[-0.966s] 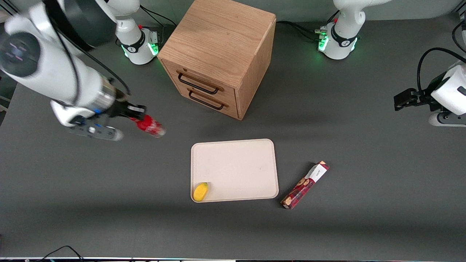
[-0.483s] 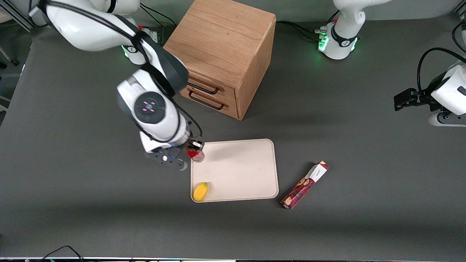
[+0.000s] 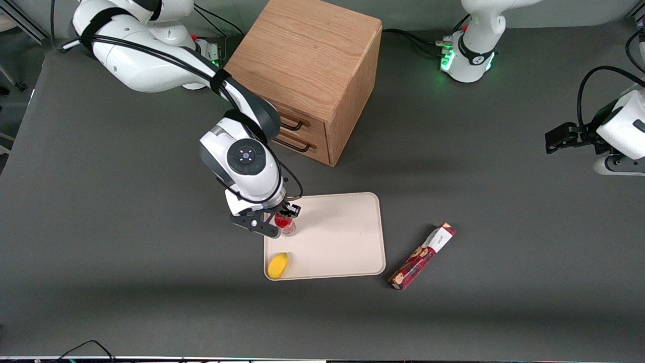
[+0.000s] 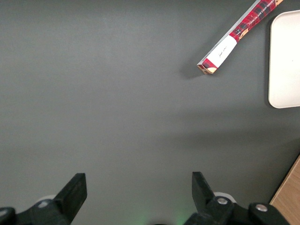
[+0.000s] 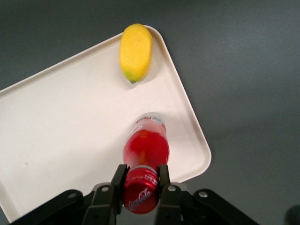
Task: Place coke bottle on tray
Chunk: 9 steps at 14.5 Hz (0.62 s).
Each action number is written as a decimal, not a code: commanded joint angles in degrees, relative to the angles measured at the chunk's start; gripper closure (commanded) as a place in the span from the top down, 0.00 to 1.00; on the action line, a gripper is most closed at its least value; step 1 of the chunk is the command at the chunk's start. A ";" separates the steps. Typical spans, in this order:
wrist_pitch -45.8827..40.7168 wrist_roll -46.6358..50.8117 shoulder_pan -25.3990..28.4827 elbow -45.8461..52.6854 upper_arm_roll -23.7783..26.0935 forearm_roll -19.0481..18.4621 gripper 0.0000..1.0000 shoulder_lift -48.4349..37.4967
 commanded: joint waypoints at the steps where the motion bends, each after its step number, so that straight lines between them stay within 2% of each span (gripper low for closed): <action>1: 0.28 0.42 -1.07 0.79 0.39 -1.50 1.00 -1.51; 4: -12.68 -6.41 -1.16 9.02 1.62 0.51 1.00 -4.05; 7: -24.40 -18.09 -3.52 14.51 1.27 6.31 1.00 -13.25; 8: -27.47 -22.13 -4.49 14.34 0.23 7.63 1.00 -17.03; 9: -31.85 -25.57 -4.76 14.42 -2.31 10.60 1.00 -19.86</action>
